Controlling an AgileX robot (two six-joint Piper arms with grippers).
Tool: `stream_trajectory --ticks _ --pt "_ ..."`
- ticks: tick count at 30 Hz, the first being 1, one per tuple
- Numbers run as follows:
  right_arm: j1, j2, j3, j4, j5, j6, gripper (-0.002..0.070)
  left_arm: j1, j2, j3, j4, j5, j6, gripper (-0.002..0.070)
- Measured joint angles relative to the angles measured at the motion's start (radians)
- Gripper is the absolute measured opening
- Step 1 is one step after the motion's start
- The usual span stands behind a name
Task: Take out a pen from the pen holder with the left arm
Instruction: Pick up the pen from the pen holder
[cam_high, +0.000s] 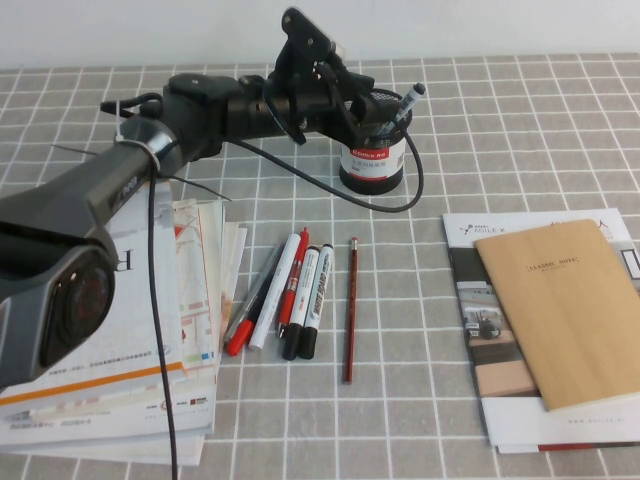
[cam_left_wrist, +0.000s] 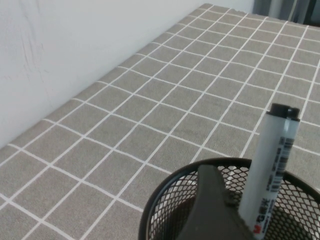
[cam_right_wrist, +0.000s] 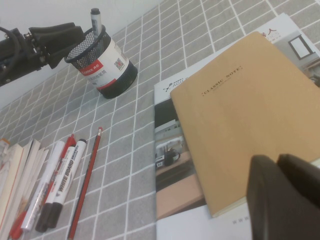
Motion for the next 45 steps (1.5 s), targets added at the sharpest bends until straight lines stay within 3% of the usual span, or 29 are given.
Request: stream_trajectory --ticks 8,11,16,20,23,27,32,41,45 --pt "0.0 0.0 0.0 0.0 0.0 0.0 -0.0013 0.0 -0.038 0.0 0.019 -0.022 -0.028 0.04" --pt "0.0 0.0 0.0 0.0 0.0 0.0 -0.0013 0.0 -0.094 0.0 0.073 -0.094 -0.197 0.0377" --pt "0.0 0.0 0.0 0.0 0.0 0.0 -0.0013 0.008 -0.215 0.0 0.424 -0.18 -0.665 0.0246" --pt "0.0 0.0 0.0 0.0 0.0 0.0 -0.0013 0.009 -0.272 -0.001 0.737 -0.121 -0.939 0.0069" --pt "0.0 0.0 0.0 0.0 0.0 0.0 -0.0013 0.009 -0.281 -0.001 0.911 -0.053 -1.127 0.002" --pt "0.0 0.0 0.0 0.0 0.0 0.0 -0.0013 0.009 -0.279 -0.001 1.052 0.057 -1.301 0.0004" --pt "0.0 0.0 0.0 0.0 0.0 0.0 -0.0013 -0.004 -0.279 -0.001 1.136 0.172 -1.369 0.0" --pt "0.0 0.0 0.0 0.0 0.0 0.0 -0.0013 -0.121 -0.274 -0.037 1.466 0.405 -1.505 0.0" --pt "0.0 0.0 0.0 0.0 0.0 0.0 -0.0013 -0.124 -0.272 -0.116 1.477 0.453 -1.581 0.0"
